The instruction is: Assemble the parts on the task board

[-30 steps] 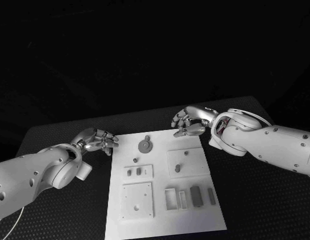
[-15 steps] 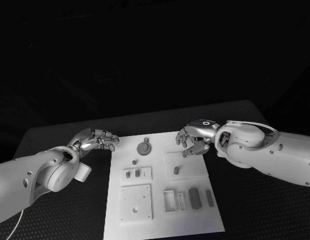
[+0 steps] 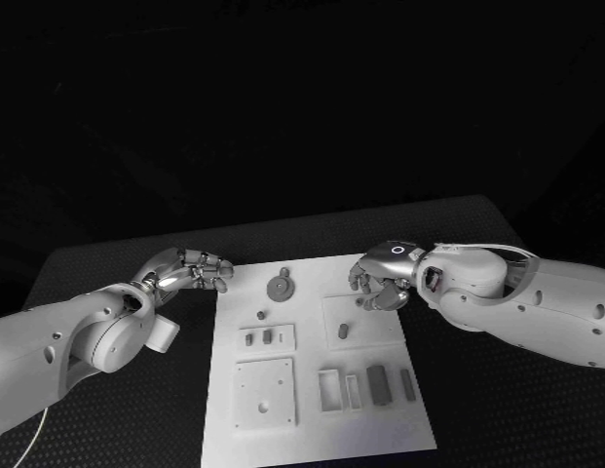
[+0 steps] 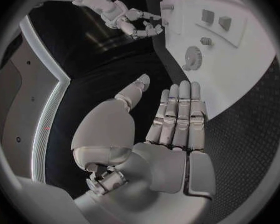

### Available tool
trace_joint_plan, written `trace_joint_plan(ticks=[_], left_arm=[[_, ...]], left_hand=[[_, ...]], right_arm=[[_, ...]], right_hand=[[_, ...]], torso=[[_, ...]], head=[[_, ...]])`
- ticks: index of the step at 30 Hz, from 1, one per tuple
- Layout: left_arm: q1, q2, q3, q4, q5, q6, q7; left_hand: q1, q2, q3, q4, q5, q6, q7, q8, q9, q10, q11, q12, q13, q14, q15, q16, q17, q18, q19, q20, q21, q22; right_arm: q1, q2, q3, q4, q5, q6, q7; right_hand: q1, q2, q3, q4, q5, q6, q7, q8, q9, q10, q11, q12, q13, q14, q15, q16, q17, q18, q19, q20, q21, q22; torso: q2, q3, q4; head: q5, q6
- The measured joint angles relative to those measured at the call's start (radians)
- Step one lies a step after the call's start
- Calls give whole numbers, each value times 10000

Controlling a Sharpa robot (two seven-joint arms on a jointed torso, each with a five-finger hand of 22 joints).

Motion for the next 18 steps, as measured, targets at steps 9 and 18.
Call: trace_joint_plan(ticks=[9, 18], left_arm=[[-1, -1, 0, -8, 76, 12, 40], [-1, 4, 0, -16, 128, 19, 48]], left_hand=[[0, 0, -54, -1, 0, -35, 35, 13, -11, 33, 33, -39, -42, 35, 35, -110, 54, -2, 0, 0, 0, -66], [40, 39, -54, -1, 1, -35, 35, 13, -21, 36, 36, -104, -77, 35, 36, -194, 102, -3, -1, 0, 0, -117]], right_arm=[[-203, 244, -30, -282, -242, -1, -92], [-274, 411, -37, -407, -297, 1, -92]], right_hand=[[0, 0, 0, 0, 0, 43, -22, 0, -10, 36, 35, 0, -254, 0, 0, 0, -34, -1, 34, 37, 0, 0], [-44, 44, 0, 0, 0, 152, -28, 58, -10, 170, 10, 48, -461, 36, -35, 0, -74, -1, 92, 16, -39, 0]], torso=[[0, 14, 4], [-1, 19, 10]], head=[[34, -52], [74, -107]])
